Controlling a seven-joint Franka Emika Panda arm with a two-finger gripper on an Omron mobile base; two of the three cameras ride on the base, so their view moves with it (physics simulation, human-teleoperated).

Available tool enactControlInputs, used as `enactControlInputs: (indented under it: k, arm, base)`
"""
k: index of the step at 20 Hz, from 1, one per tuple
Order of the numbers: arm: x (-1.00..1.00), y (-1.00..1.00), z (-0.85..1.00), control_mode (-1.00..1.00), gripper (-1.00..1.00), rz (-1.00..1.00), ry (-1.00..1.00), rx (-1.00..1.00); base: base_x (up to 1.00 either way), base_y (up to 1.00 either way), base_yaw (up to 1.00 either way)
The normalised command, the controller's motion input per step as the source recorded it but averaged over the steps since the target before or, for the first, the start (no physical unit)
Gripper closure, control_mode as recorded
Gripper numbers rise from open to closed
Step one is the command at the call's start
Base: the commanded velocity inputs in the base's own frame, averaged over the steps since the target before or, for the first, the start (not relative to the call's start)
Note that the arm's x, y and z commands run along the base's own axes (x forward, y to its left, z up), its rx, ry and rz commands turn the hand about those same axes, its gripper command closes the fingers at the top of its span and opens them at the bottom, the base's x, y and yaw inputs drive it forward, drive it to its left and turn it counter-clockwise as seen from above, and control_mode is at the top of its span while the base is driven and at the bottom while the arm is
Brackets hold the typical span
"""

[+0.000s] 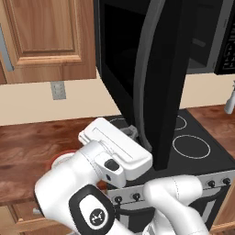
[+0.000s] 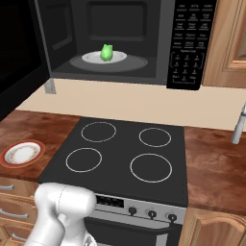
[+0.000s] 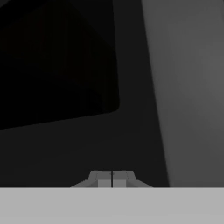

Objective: Pick the corn from the counter and place it in the microwave. Then turn on the microwave.

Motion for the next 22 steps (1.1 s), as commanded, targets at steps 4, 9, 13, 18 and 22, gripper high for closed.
enactControlInputs:
  k: [4,9,13,18,22]
  arm:
    - [0.0,-0.34,0.0,-1.0,1.0,0.0,0.0,0.0]
    - [0.0,-0.26,0.1,-1.0,1.0,0.01,0.0,0.0]
    - [0.01,-0.23,0.2,-1.0,1.0,0.0,0.0,0.0]
    - [0.06,-0.22,0.19,-1.0,1.0,0.0,0.0,0.0]
    - [0.07,-0.22,0.09,-1.0,1.0,0.0,0.01,0.0]
  base:
    - [0.0,0.0,0.0]
    - [0.0,0.0,0.0]
    - [0.0,0.0,0.0]
    - [0.0,0.0,0.0]
    - [0.0,0.0,0.0]
